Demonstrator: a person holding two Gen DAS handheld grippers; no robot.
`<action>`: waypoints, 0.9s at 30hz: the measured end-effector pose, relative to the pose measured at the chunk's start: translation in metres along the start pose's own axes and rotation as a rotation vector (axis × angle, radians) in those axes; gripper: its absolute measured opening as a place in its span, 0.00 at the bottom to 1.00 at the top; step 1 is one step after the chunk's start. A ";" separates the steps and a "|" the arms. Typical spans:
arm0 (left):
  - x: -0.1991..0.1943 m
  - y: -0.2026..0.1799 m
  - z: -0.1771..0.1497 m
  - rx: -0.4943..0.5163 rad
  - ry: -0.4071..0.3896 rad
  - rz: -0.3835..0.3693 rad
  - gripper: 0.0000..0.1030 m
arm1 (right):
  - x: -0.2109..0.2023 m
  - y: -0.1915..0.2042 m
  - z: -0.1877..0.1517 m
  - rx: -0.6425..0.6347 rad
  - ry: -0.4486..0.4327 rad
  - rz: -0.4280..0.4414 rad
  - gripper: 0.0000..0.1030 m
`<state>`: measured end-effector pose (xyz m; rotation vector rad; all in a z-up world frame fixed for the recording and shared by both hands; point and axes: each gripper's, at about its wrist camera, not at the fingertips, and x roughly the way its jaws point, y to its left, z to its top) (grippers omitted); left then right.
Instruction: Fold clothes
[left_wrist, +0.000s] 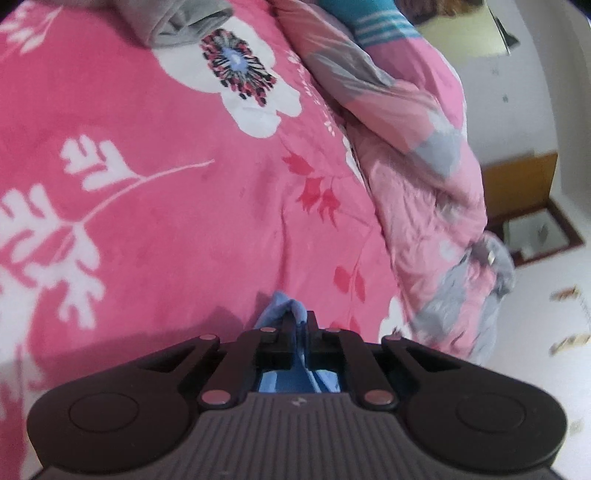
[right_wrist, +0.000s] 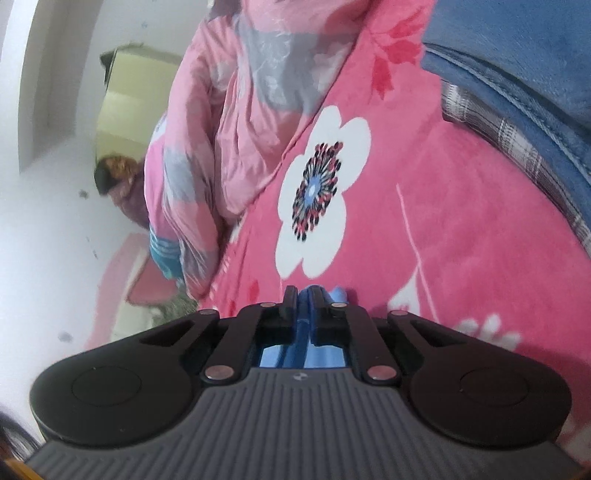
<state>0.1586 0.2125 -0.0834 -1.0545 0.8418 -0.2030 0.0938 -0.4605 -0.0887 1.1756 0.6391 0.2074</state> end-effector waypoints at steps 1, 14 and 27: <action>0.003 0.002 0.002 -0.020 -0.002 -0.007 0.04 | 0.002 -0.003 0.002 0.018 -0.005 0.009 0.04; 0.020 0.005 0.017 -0.055 -0.003 -0.015 0.04 | 0.016 -0.013 0.014 0.081 -0.036 0.058 0.04; 0.030 0.043 0.023 -0.269 -0.094 -0.169 0.35 | 0.034 -0.040 0.025 0.215 -0.105 0.147 0.19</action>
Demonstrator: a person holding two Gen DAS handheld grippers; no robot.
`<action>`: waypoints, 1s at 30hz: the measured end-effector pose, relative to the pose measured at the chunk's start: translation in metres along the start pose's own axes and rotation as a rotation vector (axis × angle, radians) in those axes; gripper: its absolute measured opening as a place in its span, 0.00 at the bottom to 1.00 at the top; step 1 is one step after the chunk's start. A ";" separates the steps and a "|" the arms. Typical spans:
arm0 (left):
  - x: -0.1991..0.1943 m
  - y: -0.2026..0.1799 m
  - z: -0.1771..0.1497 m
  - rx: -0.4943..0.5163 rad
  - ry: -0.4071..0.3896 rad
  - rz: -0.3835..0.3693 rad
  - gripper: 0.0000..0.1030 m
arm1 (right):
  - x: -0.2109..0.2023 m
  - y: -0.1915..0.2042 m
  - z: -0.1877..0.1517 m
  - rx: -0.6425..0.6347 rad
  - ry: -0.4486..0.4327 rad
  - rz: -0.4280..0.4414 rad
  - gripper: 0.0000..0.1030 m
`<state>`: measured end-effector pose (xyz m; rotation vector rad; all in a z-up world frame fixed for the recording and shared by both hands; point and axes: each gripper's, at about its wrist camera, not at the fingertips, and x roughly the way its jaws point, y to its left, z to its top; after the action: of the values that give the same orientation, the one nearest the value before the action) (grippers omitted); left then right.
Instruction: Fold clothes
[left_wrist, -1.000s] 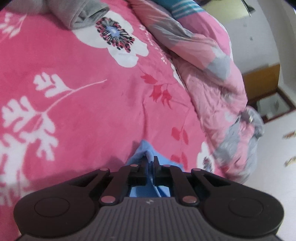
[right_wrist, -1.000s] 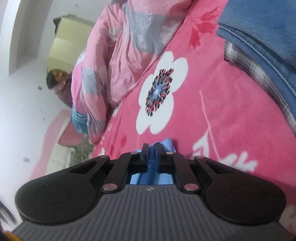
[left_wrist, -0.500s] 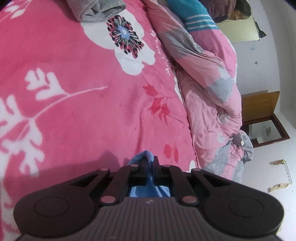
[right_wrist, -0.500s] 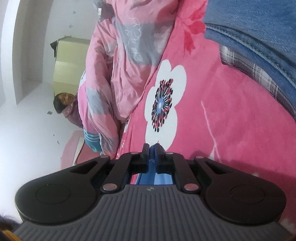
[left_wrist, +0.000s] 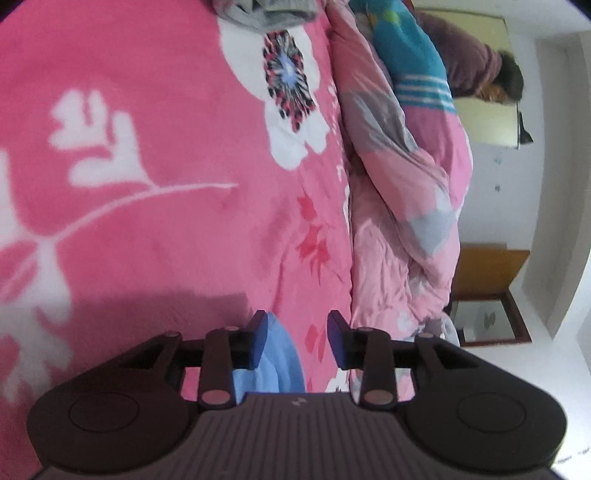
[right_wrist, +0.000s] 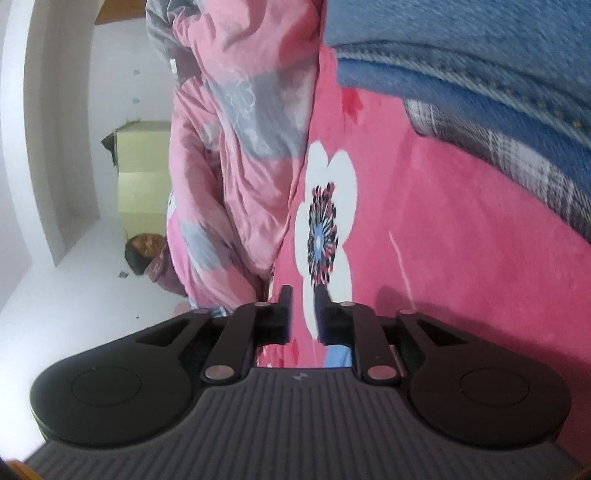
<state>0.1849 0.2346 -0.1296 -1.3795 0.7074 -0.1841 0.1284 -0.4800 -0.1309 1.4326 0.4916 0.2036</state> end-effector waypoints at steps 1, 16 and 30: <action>-0.003 -0.003 -0.001 0.017 -0.014 0.010 0.38 | 0.000 0.003 -0.001 -0.017 -0.006 -0.005 0.19; -0.057 -0.080 -0.144 0.957 0.021 0.350 0.48 | 0.083 0.138 -0.229 -1.212 0.603 -0.159 0.16; -0.066 -0.040 -0.156 1.026 -0.079 0.357 0.50 | 0.188 0.132 -0.215 -1.126 0.478 -0.270 0.17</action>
<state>0.0579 0.1309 -0.0722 -0.2735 0.6355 -0.1683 0.2202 -0.1891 -0.0532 0.1998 0.7795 0.5104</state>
